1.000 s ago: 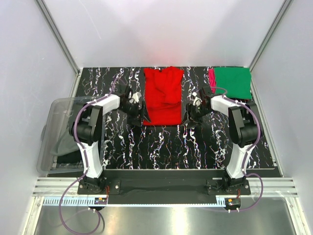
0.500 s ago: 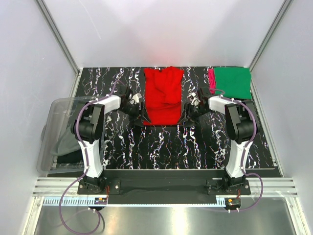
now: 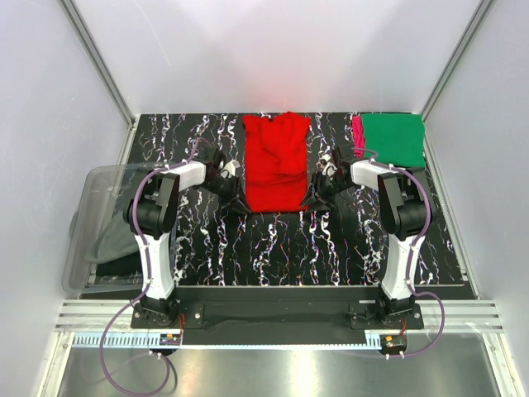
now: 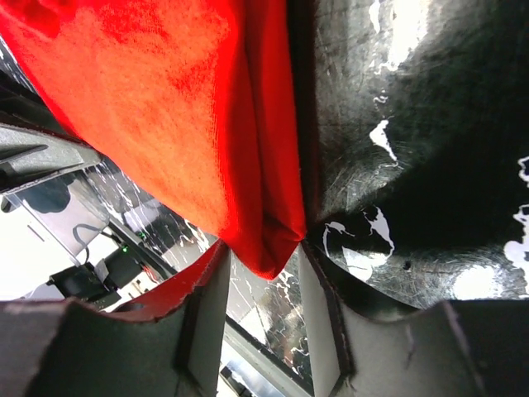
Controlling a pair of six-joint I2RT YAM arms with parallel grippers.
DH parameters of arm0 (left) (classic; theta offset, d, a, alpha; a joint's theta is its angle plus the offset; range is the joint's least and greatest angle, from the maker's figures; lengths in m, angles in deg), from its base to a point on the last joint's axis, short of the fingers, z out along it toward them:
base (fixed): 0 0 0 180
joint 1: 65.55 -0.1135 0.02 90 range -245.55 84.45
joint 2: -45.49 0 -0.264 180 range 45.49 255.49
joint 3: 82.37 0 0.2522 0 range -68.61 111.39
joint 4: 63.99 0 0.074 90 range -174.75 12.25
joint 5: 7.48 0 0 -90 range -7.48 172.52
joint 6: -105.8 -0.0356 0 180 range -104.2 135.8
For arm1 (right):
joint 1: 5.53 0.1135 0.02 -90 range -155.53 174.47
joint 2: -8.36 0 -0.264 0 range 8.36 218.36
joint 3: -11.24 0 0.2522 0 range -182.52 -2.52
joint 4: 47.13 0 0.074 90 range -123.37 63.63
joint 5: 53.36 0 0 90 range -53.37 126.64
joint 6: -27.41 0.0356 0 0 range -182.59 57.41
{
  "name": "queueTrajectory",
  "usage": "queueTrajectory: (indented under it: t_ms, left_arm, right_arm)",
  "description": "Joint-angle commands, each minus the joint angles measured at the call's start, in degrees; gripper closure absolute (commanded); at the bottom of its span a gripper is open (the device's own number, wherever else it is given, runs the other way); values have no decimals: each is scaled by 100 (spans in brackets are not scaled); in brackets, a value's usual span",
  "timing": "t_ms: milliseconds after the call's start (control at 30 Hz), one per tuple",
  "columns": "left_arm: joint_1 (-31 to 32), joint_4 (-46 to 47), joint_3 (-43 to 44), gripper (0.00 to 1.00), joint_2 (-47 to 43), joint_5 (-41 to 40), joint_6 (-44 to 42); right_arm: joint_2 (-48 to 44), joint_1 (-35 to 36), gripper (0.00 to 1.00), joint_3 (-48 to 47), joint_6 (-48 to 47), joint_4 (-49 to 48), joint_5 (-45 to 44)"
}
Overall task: Fold and stack the t-shirts
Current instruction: Fold the tshirt
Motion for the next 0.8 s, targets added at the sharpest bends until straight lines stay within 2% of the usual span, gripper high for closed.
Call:
queueTrajectory:
  t_ms: [0, 33, 133, 167, 333, 367, 600, 767]
  left_arm:
    - [2, 131, 133, 73, 35, -21, -6]
    - [2, 140, 125, 78, 35, -21, 2]
    - [2, 140, 98, 81, 44, -30, 2]
    - [2, 157, 98, 88, 44, -30, 2]
    - [2, 166, 81, 99, 35, -47, 20]
    - [2, 184, 72, 100, 18, -47, 29]
    - [2, 193, 54, 100, -210, -12, -6]
    - [2, 140, 37, 100, -851, 49, -164]
  right_arm:
    - [120, 6, 56, -119, 29, -92, -372]
    - [120, -3, 56, -128, 38, -83, -407]
    - [129, -55, 56, -145, 21, -83, -487]
    - [129, -47, 56, -137, 29, -83, -521]
    - [68, -152, 59, -32, -6, -83, -636]
    - [76, -161, 69, 12, -6, -100, -610]
    - [-108, -178, 100, 22, 12, -303, -364]
    - [-748, -187, 100, -31, -14, -250, -74]
